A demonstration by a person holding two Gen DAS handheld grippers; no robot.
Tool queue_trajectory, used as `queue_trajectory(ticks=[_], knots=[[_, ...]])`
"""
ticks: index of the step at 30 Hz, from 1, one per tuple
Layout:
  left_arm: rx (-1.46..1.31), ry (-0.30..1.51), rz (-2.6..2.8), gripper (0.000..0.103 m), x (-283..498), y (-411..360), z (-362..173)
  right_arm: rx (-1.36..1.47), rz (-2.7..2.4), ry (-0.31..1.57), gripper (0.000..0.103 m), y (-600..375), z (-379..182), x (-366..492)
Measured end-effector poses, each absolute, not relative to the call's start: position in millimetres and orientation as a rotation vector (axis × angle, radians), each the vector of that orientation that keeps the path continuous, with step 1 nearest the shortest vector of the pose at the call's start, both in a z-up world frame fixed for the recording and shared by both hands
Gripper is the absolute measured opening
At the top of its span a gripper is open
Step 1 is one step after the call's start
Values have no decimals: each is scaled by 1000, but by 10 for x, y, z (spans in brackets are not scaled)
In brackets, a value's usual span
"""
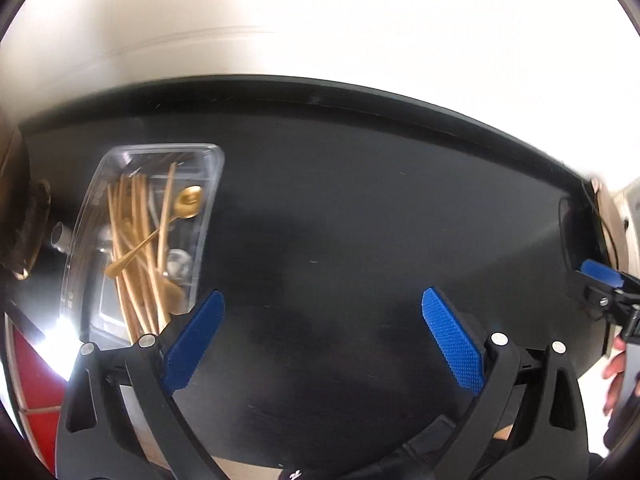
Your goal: Organize utensils
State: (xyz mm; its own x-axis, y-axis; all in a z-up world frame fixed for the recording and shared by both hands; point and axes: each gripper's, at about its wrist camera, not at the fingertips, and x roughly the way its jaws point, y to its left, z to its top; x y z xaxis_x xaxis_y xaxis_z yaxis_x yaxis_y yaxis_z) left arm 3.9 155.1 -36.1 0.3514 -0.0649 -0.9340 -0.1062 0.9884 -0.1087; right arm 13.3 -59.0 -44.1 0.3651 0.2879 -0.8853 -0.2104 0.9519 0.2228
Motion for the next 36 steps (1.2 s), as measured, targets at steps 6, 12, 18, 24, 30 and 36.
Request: queue_trajectory(ticks=[6, 12, 18, 24, 30, 36], knots=[[-118, 1257, 8, 96, -11, 1095, -261, 31, 219, 1106, 96, -1271, -325, -112], [-144, 1282, 25, 96, -56, 831, -278, 61, 187, 1094, 96, -1583, -333, -208], [-114, 1262, 47, 96, -76, 682, -225, 127, 181, 1113, 96, -1754, -386, -143], [-114, 1255, 55, 96, -73, 662, -191, 103, 203, 1112, 96, -1722, -369, -157], [-102, 1253, 55, 96, -90, 628, -170, 100, 206, 1109, 96, -1706, -365, -183], [-101, 1262, 50, 96, -109, 641, -189, 96, 209, 1112, 96, -1683, -371, -202]])
